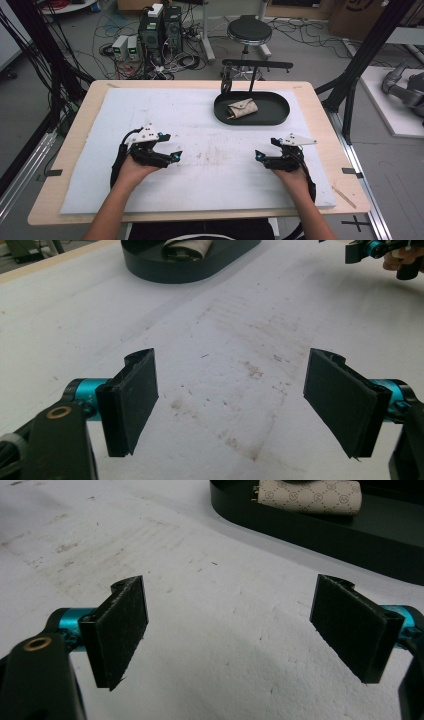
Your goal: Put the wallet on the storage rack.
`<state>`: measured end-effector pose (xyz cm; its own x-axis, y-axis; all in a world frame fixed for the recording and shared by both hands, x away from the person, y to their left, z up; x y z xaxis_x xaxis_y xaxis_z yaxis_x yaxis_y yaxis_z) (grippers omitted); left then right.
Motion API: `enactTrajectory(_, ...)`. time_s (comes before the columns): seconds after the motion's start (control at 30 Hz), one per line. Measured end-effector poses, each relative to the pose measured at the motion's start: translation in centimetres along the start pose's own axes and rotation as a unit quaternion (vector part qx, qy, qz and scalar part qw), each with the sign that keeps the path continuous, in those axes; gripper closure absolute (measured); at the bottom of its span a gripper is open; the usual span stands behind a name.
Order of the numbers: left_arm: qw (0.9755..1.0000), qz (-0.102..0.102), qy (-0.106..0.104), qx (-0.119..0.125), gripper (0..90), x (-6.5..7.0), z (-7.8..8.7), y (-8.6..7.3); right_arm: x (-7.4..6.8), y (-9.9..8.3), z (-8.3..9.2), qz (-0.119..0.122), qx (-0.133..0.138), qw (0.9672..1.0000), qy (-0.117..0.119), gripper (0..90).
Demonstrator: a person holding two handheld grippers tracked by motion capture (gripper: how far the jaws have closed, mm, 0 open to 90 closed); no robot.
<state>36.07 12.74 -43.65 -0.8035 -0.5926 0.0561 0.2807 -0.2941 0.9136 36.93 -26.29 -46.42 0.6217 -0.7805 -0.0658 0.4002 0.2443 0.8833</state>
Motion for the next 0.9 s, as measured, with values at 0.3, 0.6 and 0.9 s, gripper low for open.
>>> enactTrajectory(0.3, 0.9999, 0.006, 0.006, 0.011, 21.5, -0.5, 0.9, -2.2, 0.0, 0.0, 0.1, 0.007, 0.001, 1.0000, -0.005, 15.8)
enactTrajectory(0.6, 0.9999, 0.009, 0.008, 0.009, 21.5, -0.3, 1.1, -2.5, -0.1, 0.1, 0.0, 0.008, 0.002, 0.9999, -0.006, 15.8)
enactTrajectory(0.9, 0.9999, 0.008, 0.011, 0.005, 21.5, -0.2, 1.2, -2.6, -0.1, 0.1, 0.0, 0.005, 0.002, 1.0000, -0.004, 15.8)
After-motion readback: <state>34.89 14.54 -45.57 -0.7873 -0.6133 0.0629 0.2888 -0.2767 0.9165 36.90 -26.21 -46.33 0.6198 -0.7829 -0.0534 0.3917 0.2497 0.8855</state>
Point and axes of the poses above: each handheld gripper's, and its own axes: z roughly backward along the jaws, y roughly out of its top, x roughly to its right, the point moved 5 cm from there along -z, roughly forward along the jaws, and after that the axes turned 3 degrees about x, right-handed, at the moved point
